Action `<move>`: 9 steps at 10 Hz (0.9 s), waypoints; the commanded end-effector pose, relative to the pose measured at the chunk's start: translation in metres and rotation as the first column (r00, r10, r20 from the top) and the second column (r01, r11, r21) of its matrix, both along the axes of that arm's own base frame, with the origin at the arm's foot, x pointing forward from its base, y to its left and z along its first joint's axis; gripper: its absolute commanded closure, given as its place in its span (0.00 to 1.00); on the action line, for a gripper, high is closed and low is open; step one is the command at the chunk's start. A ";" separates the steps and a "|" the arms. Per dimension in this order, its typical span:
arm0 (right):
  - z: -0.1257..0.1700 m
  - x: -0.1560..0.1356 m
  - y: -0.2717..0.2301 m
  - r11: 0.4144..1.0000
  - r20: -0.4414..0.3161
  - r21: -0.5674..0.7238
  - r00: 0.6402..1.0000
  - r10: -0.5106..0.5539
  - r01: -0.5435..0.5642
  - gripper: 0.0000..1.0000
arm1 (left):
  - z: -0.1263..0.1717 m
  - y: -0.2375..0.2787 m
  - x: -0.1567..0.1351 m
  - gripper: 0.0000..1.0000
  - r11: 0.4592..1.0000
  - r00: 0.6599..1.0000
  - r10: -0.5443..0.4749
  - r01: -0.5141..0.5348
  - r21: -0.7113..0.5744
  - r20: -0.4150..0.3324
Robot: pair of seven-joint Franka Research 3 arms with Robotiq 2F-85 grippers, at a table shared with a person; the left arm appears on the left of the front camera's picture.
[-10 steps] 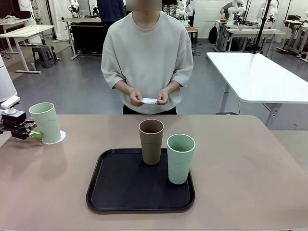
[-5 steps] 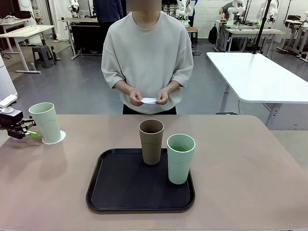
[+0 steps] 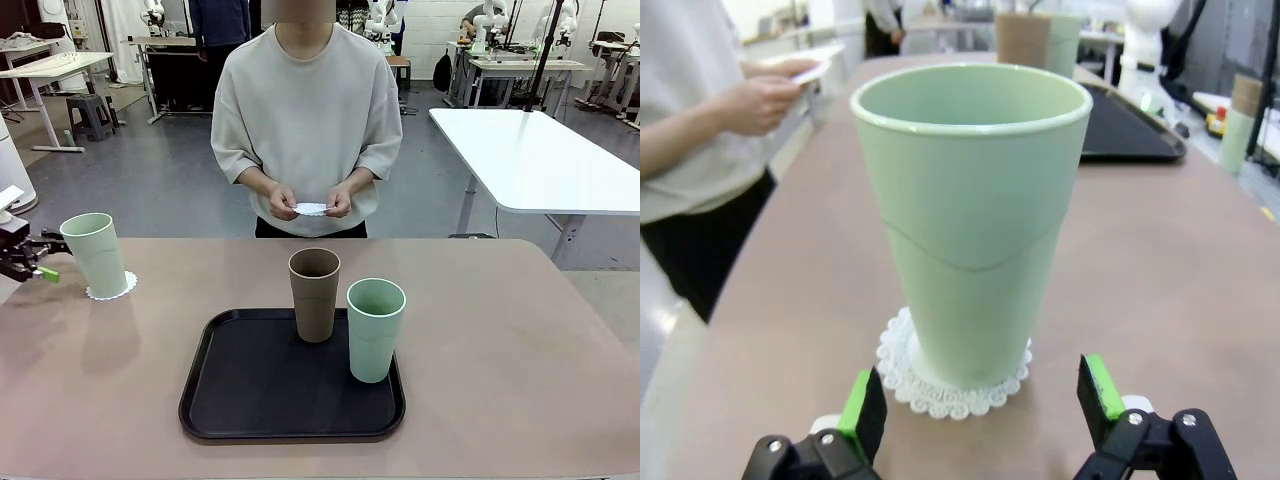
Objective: Place coasters on the table and set cups on them.
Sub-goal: Pick up one Reusable plastic cup and place it on a coaster set by the human.
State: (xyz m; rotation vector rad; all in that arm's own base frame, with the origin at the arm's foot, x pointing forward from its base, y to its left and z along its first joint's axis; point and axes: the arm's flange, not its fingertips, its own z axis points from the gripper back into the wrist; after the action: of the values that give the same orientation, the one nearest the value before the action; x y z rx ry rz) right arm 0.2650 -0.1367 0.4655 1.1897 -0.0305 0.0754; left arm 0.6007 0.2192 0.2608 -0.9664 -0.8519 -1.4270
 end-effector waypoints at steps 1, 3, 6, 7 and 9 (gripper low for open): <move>0.000 0.000 -0.001 1.000 0.007 0.013 1.000 -0.001 0.001 0.00 | 0.042 -0.010 -0.026 0.00 0.987 1.000 -0.001 -0.003 0.162 0.022; 0.000 0.000 -0.001 1.000 0.007 0.013 1.000 -0.001 0.001 0.00 | 0.097 -0.033 -0.055 0.00 0.906 0.999 -0.027 0.014 0.423 0.025; 0.000 0.000 -0.001 1.000 0.007 0.013 1.000 -0.001 0.001 0.00 | 0.171 -0.071 -0.086 0.00 0.734 0.998 -0.055 0.021 0.678 0.028; 0.000 0.000 -0.001 1.000 0.007 0.013 1.000 -0.001 0.001 0.00 | 0.186 -0.083 -0.091 0.00 0.700 0.999 -0.030 -0.004 0.714 0.035; 0.000 0.000 -0.001 1.000 0.007 0.013 1.000 -0.001 0.001 0.00 | 0.209 -0.111 -0.111 0.00 0.630 0.985 0.169 -0.127 0.766 0.024</move>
State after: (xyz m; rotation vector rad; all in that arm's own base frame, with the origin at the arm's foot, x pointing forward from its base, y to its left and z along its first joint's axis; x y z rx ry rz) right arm 0.2651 -0.1364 0.4654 1.1887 -0.0294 0.0755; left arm 0.5045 0.1249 0.4750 -0.2901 -0.2499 -1.5211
